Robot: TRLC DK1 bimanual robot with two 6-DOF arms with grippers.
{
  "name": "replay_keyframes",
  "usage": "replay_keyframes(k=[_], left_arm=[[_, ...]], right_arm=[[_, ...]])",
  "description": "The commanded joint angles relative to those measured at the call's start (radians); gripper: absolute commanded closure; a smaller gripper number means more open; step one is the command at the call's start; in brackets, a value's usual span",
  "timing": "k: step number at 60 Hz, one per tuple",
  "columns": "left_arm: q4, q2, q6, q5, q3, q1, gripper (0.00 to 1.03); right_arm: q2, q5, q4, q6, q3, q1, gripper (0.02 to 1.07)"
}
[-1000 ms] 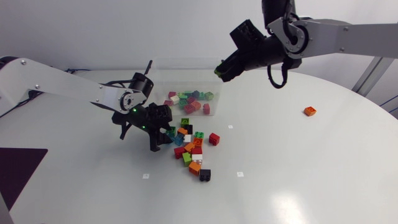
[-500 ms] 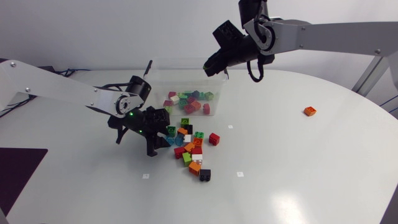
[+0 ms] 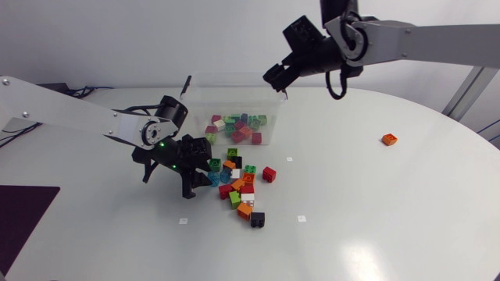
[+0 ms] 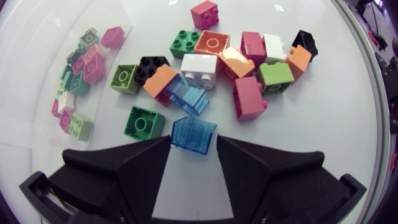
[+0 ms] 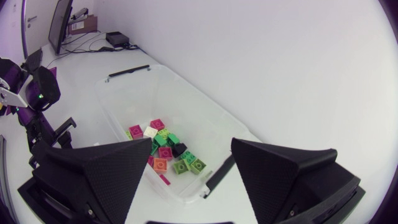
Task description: Place the duplo bricks in the container
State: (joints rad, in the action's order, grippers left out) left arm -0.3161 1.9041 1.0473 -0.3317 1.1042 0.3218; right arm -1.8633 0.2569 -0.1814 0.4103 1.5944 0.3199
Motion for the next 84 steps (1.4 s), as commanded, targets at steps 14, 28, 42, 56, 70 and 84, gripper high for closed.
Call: replay_keyframes(k=[14, 28, 42, 56, 70, 84], left_arm=[[-0.011, -0.022, 0.005, 0.000, -0.029, -0.001, 0.61], [-0.011, -0.023, 0.007, 0.000, -0.023, -0.001, 0.61], [-0.011, -0.023, 0.005, 0.000, -0.021, 0.002, 0.61], [-0.011, -0.023, 0.005, 0.000, -0.023, 0.000, 0.61], [-0.011, -0.010, 0.003, 0.000, -0.017, 0.005, 0.61], [-0.011, -0.007, 0.000, 0.000, -0.010, 0.008, 0.61]], right_arm=[[0.194, -0.015, 0.111, -0.064, -0.251, -0.212, 0.10], [0.190, -0.015, 0.174, -0.090, -0.326, -0.407, 0.10], [0.058, -0.027, 0.227, -0.103, -0.295, -0.525, 0.10], [-0.068, -0.047, 0.234, -0.146, -0.225, -0.588, 0.10], [-0.183, -0.059, 0.194, -0.208, -0.137, -0.633, 0.10], [-0.286, -0.059, 0.120, -0.251, -0.045, -0.667, 0.10]])
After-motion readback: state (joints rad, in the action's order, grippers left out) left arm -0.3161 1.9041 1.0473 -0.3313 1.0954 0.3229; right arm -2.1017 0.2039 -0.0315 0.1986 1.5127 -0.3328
